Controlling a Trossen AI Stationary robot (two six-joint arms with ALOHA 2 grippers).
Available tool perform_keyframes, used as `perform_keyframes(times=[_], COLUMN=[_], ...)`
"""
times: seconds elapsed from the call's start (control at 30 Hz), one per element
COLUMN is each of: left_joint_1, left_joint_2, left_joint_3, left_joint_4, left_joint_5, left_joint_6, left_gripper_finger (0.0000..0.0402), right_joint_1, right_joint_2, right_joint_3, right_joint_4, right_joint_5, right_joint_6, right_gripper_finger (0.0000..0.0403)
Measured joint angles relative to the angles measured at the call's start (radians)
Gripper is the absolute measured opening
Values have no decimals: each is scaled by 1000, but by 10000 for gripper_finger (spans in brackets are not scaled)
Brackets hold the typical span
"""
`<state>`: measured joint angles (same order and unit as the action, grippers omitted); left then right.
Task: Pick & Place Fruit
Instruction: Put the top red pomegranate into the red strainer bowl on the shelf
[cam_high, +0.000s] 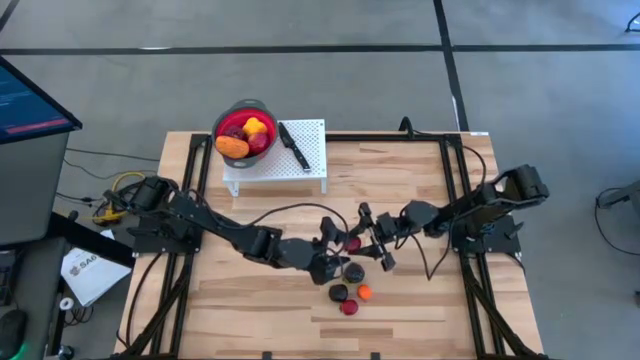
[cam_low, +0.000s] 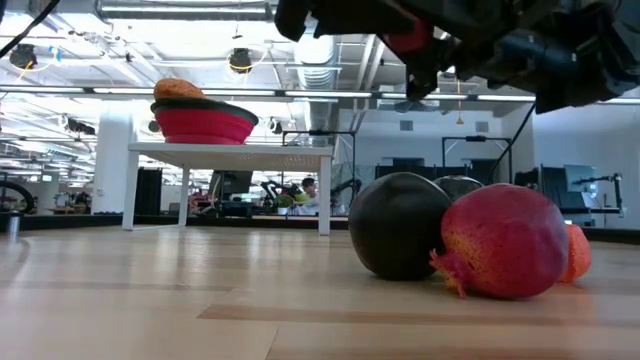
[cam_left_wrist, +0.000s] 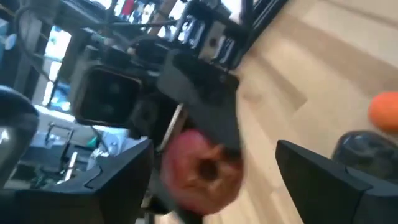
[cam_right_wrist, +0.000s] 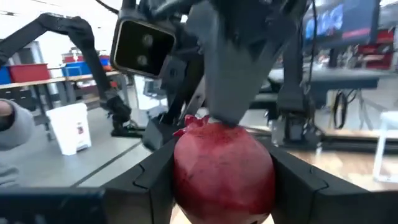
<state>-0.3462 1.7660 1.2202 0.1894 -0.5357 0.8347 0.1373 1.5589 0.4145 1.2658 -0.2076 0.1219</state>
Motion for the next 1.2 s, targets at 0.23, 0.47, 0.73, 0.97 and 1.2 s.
perform_keyframes(times=[0.23, 0.47, 0.73, 0.97, 1.2], left_joint_1=[1, 3, 32, 33, 33], left_joint_2=[0, 0, 3, 4, 4], left_joint_3=[-12, -12, -11, -11, -11], left_joint_4=[16, 31, 38, 44, 42], left_joint_5=[-78, -93, -43, -25, -23], left_joint_6=[-1, -5, -84, -83, -84], left_gripper_finger=[315, 291, 276, 263, 202], right_joint_1=[-32, -34, -34, -34, -34], right_joint_2=[-1, -1, -1, -1, -1], right_joint_3=[11, 11, 11, 11, 11], right_joint_4=[-5, -1, -1, -1, 1], right_joint_5=[-31, -31, -31, -31, -31], right_joint_6=[61, 63, 63, 63, 63], right_gripper_finger=[198, 195, 202, 200, 214])
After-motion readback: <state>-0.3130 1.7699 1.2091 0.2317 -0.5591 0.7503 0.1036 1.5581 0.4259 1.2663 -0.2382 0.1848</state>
